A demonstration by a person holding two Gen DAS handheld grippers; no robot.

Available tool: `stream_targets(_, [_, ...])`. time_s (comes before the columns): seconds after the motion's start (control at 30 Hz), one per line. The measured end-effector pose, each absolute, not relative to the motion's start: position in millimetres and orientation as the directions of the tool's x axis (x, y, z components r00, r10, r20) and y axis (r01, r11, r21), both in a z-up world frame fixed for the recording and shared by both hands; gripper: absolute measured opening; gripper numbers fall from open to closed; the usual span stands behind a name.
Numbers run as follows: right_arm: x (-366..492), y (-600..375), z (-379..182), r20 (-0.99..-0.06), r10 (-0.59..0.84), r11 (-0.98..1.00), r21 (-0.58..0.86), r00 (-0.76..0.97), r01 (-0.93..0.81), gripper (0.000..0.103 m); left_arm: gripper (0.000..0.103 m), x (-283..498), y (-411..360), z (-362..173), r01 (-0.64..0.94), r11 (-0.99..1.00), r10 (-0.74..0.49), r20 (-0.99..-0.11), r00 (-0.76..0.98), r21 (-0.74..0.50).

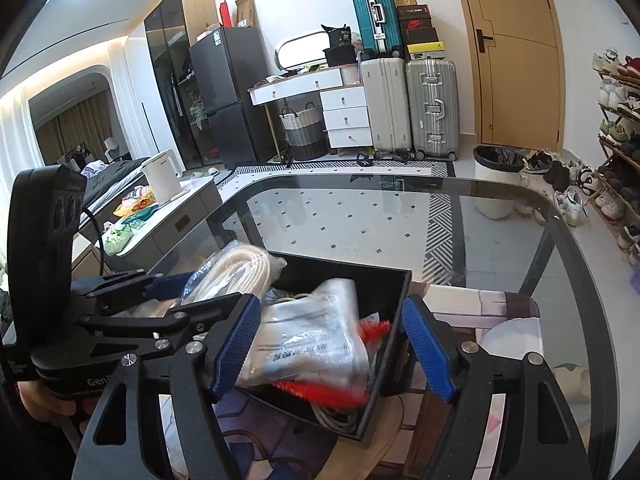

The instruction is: Organize soft objects

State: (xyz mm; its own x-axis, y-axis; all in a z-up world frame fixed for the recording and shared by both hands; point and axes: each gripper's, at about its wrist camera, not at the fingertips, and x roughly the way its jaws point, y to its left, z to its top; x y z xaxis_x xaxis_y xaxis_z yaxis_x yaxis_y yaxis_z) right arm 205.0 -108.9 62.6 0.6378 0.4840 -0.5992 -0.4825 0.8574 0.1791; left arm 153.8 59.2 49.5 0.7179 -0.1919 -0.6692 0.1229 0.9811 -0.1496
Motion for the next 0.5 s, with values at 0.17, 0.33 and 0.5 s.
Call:
stream_targets(0.17, [197, -121, 63, -0.593, 0.479, 0.863, 0.184, 0.647, -0.470, 0.087, 0.080, 146, 60, 57, 0.140, 0.979, -0.201, -0.652, 0.731, -0.145])
stream_targets(0.33, [186, -130, 66, -0.584, 0.485, 0.860, 0.182, 0.651, -0.477, 0.101, 0.099, 130, 63, 66, 0.140, 0.983, -0.181, -0.612, 0.770, -0.115])
stream_targets(0.5, [167, -130, 67, -0.564, 0.491, 0.853, 0.154, 0.665, -0.499, 0.102, 0.103, 112, 64, 67, 0.124, 0.990, -0.136, -0.579, 0.804, -0.060])
